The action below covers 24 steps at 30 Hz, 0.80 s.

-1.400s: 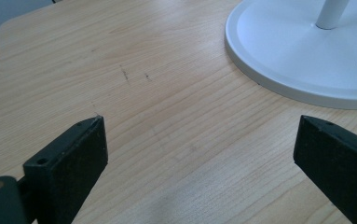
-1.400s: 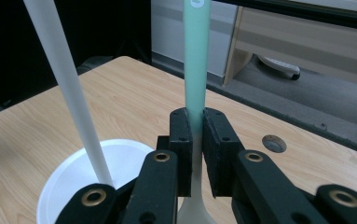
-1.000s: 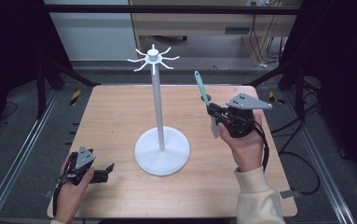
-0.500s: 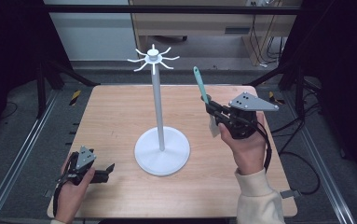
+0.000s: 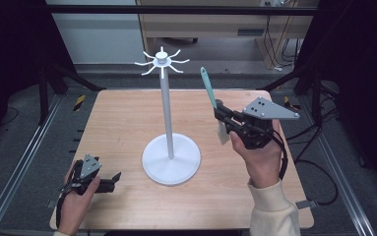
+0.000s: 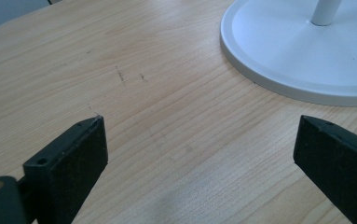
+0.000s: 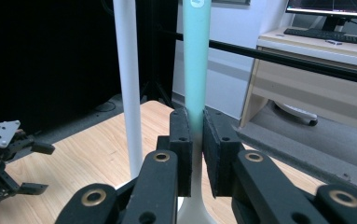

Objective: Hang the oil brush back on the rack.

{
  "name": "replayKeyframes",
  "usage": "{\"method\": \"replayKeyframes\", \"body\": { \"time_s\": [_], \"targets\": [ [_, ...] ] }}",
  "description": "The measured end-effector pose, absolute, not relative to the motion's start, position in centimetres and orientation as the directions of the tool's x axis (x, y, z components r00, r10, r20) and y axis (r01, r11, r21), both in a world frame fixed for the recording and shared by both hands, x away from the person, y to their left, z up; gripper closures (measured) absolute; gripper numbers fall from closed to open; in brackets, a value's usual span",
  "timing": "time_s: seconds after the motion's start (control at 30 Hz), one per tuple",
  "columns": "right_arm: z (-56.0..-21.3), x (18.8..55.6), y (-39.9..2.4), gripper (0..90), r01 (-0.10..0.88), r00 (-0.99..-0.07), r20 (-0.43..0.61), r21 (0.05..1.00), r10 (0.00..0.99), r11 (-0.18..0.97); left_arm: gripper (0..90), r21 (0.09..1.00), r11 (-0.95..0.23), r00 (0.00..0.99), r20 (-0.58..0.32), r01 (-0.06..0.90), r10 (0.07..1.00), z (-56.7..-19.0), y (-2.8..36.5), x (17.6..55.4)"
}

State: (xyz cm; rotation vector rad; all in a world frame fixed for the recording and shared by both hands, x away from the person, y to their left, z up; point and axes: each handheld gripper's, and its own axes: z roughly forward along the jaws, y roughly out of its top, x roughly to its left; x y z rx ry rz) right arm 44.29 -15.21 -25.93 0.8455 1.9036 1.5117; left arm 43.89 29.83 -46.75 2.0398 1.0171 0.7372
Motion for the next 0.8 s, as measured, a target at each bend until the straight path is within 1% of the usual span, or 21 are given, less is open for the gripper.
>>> {"method": "replayKeyframes", "body": {
  "time_s": [0.37,0.5,0.63,0.8],
  "targets": [
    [-25.3,43.6,-15.1,82.7,0.101,-0.671,-0.026,0.987,0.741,0.127,2.5,0.803,-0.424,0.523,0.168,0.420,0.836,-46.8,29.8,43.9],
    [-25.2,43.5,-14.9,82.7,0.100,-0.688,-0.023,0.987,0.725,0.127,2.5,0.802,-0.425,0.520,0.171,0.421,0.837,-46.8,29.8,43.9],
    [-25.5,43.7,-14.4,82.6,0.110,-0.706,0.002,0.988,0.708,0.107,2.5,0.799,-0.426,0.520,0.170,0.424,0.837,-46.8,29.8,44.0],
    [-25.4,43.6,-13.8,82.7,0.105,-0.725,0.001,0.989,0.689,0.108,2.5,0.797,-0.430,0.523,0.172,0.424,0.835,-46.9,29.7,44.0]
  ]
}}
